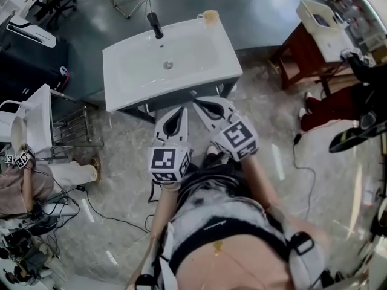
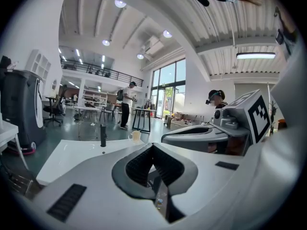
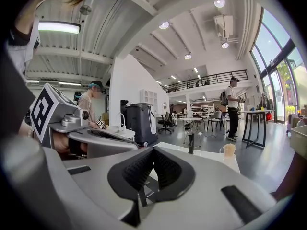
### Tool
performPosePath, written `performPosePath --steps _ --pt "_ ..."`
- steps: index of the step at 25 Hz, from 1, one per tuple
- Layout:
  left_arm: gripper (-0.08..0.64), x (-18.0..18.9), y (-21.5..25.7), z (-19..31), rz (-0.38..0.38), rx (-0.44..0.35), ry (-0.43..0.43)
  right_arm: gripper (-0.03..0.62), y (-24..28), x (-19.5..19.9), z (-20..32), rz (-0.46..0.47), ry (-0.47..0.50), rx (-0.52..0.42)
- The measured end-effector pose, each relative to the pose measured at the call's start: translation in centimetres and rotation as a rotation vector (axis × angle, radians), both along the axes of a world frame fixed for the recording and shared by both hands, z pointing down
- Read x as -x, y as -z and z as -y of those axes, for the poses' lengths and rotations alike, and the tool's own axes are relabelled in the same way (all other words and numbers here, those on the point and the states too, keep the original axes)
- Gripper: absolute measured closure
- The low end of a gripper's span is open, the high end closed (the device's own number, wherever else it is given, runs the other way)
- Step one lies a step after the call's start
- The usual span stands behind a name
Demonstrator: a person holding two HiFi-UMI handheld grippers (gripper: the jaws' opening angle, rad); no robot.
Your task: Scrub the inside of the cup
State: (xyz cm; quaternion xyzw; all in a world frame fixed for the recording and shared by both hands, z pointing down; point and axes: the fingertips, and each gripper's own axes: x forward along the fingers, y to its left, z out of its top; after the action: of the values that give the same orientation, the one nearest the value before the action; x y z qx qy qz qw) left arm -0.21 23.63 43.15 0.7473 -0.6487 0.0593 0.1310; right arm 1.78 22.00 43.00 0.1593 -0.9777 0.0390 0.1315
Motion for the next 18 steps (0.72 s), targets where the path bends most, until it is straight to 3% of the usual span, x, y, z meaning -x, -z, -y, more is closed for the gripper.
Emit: performPosePath --steps 18 --pt "0.548 -0.7 -0.4 -1.4 -0.012 0.004 -0.017 0.592 -0.9 -1.1 -1.8 -0.04 -0.014 0.007"
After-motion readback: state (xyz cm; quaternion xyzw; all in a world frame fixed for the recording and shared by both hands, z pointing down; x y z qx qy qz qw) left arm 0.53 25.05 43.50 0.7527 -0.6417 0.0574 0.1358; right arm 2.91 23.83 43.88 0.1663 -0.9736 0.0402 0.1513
